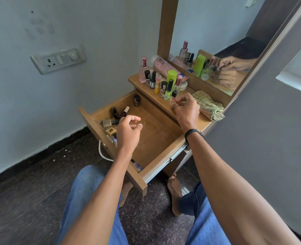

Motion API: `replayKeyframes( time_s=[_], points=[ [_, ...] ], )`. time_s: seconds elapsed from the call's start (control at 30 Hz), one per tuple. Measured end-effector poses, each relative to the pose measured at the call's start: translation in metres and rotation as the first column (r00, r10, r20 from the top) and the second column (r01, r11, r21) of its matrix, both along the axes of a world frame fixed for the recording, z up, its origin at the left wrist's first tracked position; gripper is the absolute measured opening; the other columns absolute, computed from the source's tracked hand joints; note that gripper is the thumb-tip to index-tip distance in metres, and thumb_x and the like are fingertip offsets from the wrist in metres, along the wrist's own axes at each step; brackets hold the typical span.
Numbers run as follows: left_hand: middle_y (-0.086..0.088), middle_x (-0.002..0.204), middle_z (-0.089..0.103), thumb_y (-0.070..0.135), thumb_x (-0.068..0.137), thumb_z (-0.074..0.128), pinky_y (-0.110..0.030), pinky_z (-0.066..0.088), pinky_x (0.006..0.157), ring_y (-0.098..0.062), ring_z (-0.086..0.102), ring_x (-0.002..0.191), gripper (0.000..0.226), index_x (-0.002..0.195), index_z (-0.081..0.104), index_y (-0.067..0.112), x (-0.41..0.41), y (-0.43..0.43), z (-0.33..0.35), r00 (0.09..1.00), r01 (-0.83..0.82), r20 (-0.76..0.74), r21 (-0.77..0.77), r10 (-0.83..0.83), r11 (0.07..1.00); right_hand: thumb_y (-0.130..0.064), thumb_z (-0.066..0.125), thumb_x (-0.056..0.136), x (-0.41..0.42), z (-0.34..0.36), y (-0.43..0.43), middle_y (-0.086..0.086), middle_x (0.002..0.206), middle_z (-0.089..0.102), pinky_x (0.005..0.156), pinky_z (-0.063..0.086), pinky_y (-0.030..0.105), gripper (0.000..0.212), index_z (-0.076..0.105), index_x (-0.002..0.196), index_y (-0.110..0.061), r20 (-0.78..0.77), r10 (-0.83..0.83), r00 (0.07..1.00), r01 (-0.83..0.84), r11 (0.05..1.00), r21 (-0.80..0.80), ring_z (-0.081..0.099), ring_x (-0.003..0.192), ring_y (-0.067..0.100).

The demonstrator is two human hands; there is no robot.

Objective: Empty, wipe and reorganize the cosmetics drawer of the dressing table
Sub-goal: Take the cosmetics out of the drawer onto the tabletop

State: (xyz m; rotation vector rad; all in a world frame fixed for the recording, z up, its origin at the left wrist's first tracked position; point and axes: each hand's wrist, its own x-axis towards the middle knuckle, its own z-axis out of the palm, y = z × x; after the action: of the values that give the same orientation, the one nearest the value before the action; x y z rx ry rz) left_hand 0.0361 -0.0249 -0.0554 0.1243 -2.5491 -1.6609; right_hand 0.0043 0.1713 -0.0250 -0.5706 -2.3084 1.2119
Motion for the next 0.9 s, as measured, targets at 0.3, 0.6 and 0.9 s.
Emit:
replayKeyframes(
  time_s=[0.3, 0.6, 0.9],
  points=[
    [0.003, 0.122, 0.060, 0.011, 0.093, 0.068, -0.014, 0.043, 0.062, -0.010, 0.065, 0.099, 0.017, 0.107, 0.067, 0.021, 0.001, -0.002, 0.001, 1.000, 0.004, -0.008, 0.006, -0.004, 1.000, -0.011, 0.079, 0.083, -0.001, -0.002, 0.000, -0.013, 0.089, 0.068, 0.070, 0.050, 0.018, 0.023, 0.060, 0.084, -0.024, -0.004, -0.004, 1.000, 0.004, 1.000, -0.001, 0.067, 0.087, 0.007],
    [0.006, 0.117, 0.059, 0.009, 0.092, 0.069, -0.013, 0.046, 0.063, -0.007, 0.065, 0.093, 0.017, 0.105, 0.067, 0.019, -0.001, -0.002, 0.001, 1.000, 0.004, -0.015, 0.025, -0.003, 1.000, -0.006, 0.074, 0.081, 0.000, -0.006, 0.000, -0.008, 0.089, 0.068, 0.078, 0.058, 0.036, 0.021, 0.060, 0.088, -0.021, -0.040, -0.031, 0.999, 0.032, 0.999, 0.035, 0.067, 0.086, 0.014],
    [0.005, 0.116, 0.059, 0.008, 0.092, 0.069, -0.013, 0.046, 0.062, -0.006, 0.065, 0.091, 0.016, 0.103, 0.067, 0.019, -0.001, -0.003, -0.001, 1.000, 0.014, -0.006, 0.043, -0.014, 0.999, 0.001, 0.069, 0.080, 0.018, 0.001, -0.011, -0.011, 0.081, 0.063, 0.072, 0.055, 0.026, 0.021, 0.060, 0.083, -0.017, -0.166, -0.029, 0.986, 0.028, 1.000, -0.006, 0.063, 0.078, 0.006]
  ],
)
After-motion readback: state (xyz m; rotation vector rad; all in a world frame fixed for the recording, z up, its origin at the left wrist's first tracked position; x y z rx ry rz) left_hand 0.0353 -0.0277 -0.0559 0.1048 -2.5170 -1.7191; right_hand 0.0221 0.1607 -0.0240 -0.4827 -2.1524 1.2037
